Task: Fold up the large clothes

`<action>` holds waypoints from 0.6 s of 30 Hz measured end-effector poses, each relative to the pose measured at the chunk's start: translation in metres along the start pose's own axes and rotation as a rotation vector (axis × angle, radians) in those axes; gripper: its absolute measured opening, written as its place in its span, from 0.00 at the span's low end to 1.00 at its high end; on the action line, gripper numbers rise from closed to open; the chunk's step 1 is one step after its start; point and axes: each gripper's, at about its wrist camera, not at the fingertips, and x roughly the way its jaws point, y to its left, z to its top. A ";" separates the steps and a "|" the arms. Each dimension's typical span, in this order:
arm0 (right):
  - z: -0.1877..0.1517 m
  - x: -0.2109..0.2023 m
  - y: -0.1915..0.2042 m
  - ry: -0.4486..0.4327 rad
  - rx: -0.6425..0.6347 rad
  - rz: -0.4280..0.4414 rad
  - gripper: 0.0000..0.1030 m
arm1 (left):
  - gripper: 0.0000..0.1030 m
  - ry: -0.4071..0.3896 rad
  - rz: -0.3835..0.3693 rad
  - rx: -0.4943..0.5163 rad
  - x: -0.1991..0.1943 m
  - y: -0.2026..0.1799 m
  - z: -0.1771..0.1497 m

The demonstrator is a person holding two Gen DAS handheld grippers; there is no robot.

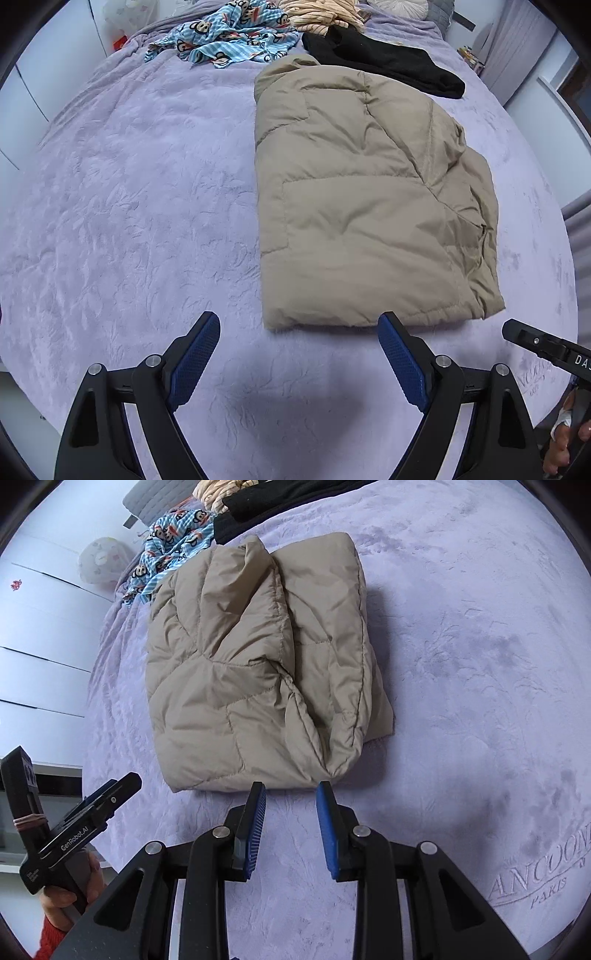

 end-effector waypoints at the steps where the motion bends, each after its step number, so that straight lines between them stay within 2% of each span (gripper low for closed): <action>1: -0.006 -0.003 0.001 0.001 0.000 -0.003 0.31 | 0.86 0.001 -0.001 0.008 -0.004 -0.001 -0.005; 10: -0.042 -0.026 0.017 0.004 0.009 -0.034 0.31 | 0.86 -0.023 0.022 0.014 -0.045 0.001 -0.034; 12: -0.047 -0.032 0.023 -0.009 -0.004 -0.067 0.31 | 0.86 -0.026 0.024 0.005 -0.052 0.002 -0.037; 13: -0.049 -0.036 0.029 -0.020 -0.024 -0.110 0.33 | 0.86 -0.030 0.024 0.002 -0.056 0.003 -0.037; 14: -0.050 -0.038 0.034 -0.030 -0.045 -0.149 0.40 | 0.86 -0.035 0.023 0.001 -0.059 0.004 -0.037; 15: -0.053 -0.041 0.039 -0.041 -0.063 -0.176 0.42 | 0.86 -0.043 0.024 0.001 -0.063 0.004 -0.037; 17: -0.057 -0.047 0.048 -0.063 -0.082 -0.186 0.43 | 0.86 -0.061 0.030 0.006 -0.070 0.003 -0.037; 18: -0.057 -0.050 0.050 -0.070 -0.088 -0.188 0.43 | 0.96 -0.069 0.033 0.009 -0.074 0.003 -0.036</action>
